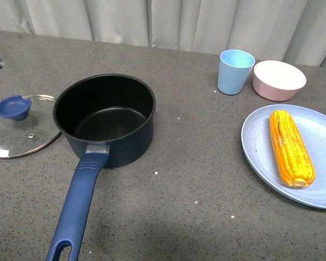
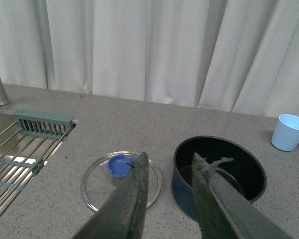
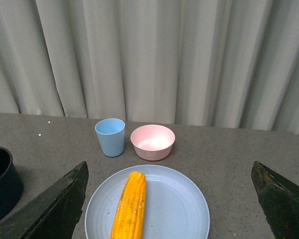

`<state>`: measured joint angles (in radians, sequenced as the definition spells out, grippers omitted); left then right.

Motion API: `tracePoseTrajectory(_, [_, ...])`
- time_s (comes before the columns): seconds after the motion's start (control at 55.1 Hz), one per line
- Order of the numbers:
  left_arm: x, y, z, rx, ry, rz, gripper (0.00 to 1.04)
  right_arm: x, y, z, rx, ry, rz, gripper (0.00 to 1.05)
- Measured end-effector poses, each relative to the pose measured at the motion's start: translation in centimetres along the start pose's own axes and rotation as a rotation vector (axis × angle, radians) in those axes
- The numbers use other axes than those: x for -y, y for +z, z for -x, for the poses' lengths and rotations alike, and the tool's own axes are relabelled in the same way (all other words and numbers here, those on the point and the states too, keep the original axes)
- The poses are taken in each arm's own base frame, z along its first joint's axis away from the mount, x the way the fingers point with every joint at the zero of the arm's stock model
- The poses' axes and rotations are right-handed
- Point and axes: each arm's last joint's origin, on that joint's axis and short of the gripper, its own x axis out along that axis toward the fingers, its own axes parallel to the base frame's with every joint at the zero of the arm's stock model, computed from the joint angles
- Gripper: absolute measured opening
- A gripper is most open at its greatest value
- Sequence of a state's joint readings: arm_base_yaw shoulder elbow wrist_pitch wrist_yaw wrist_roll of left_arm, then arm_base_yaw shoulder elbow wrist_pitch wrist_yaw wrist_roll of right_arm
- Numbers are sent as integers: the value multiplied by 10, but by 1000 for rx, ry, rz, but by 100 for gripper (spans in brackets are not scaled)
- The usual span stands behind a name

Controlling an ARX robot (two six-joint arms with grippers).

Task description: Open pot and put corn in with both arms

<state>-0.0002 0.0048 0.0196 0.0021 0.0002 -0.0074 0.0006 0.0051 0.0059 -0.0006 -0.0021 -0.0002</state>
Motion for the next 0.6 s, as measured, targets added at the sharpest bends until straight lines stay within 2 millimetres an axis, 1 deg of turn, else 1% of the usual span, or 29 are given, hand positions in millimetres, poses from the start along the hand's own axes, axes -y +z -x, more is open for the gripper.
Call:
tracePoseTrajectory(0.073, [0, 0, 0, 0, 0, 0, 45, 0, -2, -1, -91, 25, 45, 96])
tracePoseTrajectory(0.109, [0, 0, 0, 0, 0, 0, 52, 0, -2, -5, -140, 46, 79, 96])
tracePoseTrajectory(0.181, [0, 0, 0, 1, 0, 0, 63, 0, 0, -13, -182, 52, 94, 96])
tracePoseTrajectory(0.254, [0, 0, 0, 1, 0, 0, 75, 0, 7, -28, -219, 60, 99, 96])
tracePoseTrajectory(0.363, [0, 0, 0, 1, 0, 0, 95, -4, 14, -61, -285, 70, 99, 96])
tracePoseTrajectory(0.399, [0, 0, 0, 1, 0, 0, 100, -6, 13, -71, -317, 74, 95, 96])
tracePoseTrajectory(0.454, [0, 0, 0, 1, 0, -2, 99, -10, 10, -89, -399, 94, 74, 96])
tracePoseTrajectory(0.526, [0, 0, 0, 1, 0, -3, 98, -16, -2, -112, -509, 109, 51, 96])
tracePoseTrajectory(0.599, [0, 0, 0, 1, 0, -2, 98, -22, -12, -131, -597, 110, 35, 96])
